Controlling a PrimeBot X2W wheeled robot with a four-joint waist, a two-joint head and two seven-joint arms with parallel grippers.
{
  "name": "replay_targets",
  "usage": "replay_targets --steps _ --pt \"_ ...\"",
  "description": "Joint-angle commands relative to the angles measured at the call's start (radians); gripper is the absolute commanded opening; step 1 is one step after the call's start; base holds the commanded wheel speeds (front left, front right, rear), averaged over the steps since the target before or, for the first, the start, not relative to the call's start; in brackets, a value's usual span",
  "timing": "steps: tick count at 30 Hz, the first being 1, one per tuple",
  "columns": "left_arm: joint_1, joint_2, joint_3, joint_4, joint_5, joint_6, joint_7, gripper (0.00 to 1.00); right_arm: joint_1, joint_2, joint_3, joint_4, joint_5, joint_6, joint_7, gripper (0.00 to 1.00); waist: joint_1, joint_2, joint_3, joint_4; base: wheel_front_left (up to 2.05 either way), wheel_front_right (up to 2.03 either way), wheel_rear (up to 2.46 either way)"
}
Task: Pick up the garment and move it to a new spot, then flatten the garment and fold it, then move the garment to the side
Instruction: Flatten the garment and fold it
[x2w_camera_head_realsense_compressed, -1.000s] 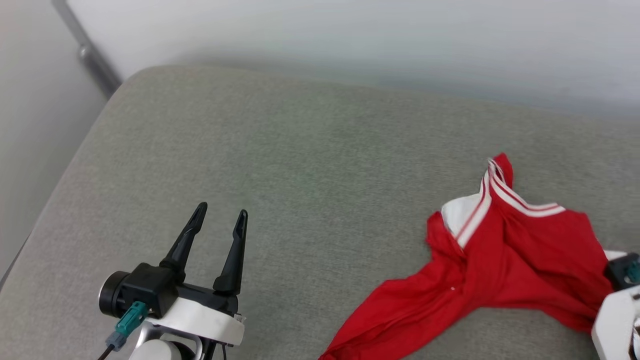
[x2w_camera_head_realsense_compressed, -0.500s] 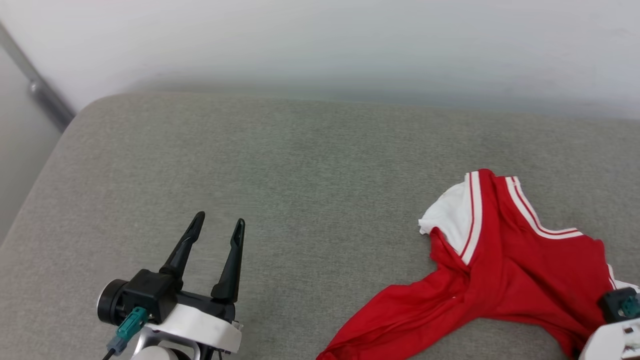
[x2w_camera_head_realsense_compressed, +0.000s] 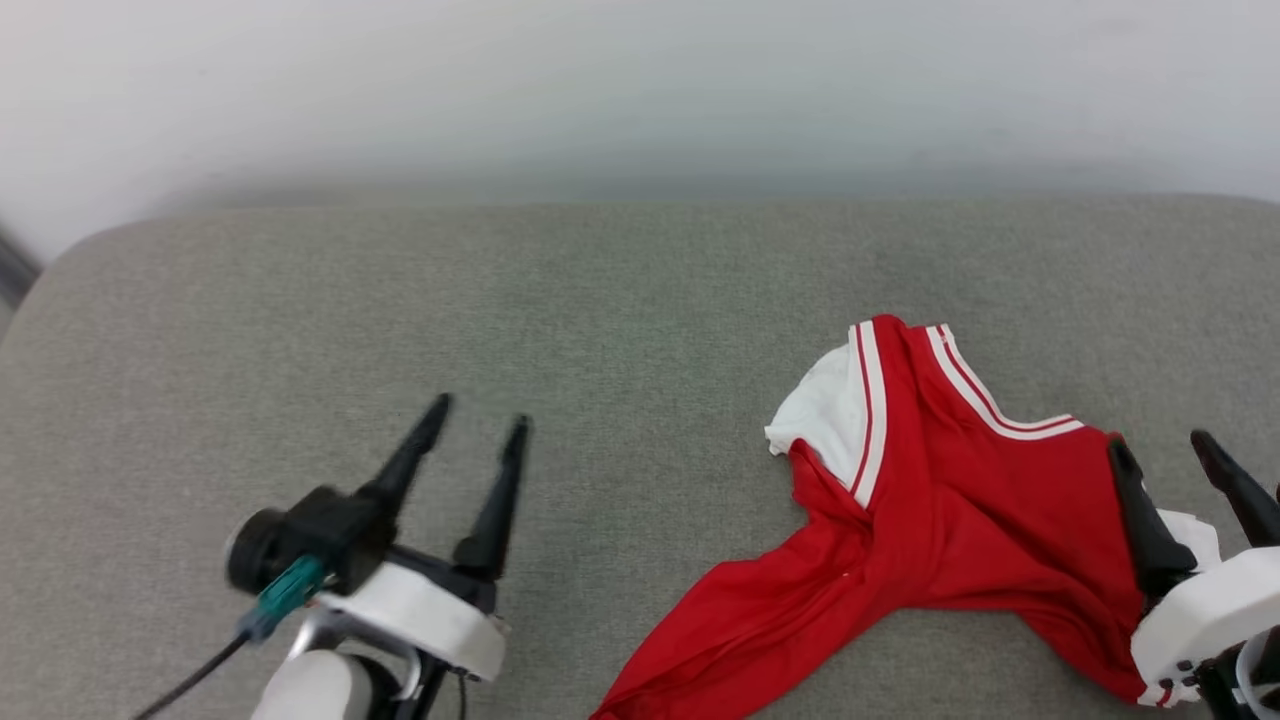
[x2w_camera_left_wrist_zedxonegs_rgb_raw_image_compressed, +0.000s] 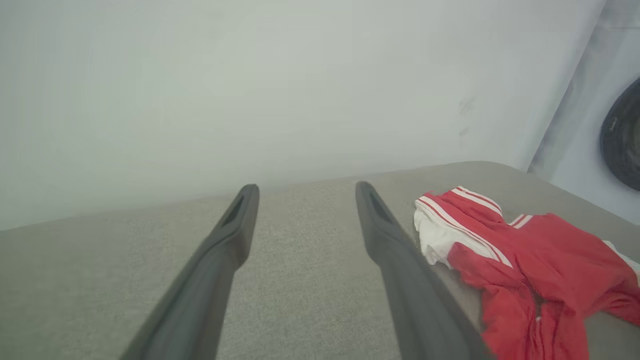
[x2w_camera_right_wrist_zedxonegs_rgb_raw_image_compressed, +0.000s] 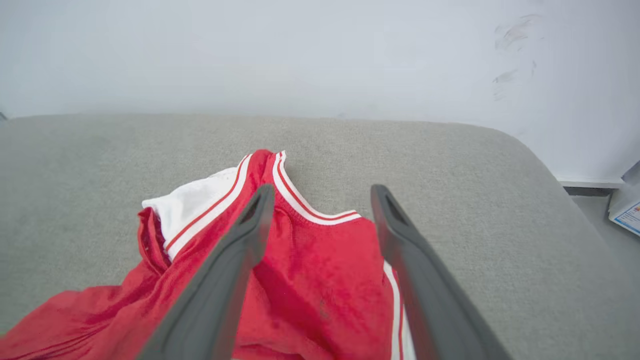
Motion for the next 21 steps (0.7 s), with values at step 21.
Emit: replay_targets --steps 21 --pt "-0.78 0.221 -0.504 0.112 -0.594 -0.013 0.957 1.0 -0.136 0.168 -0.021 0.01 -0.111 0.0 -0.386 1.0 0.0 0.0 0.253 -0.224 0.0 0.0 0.0"
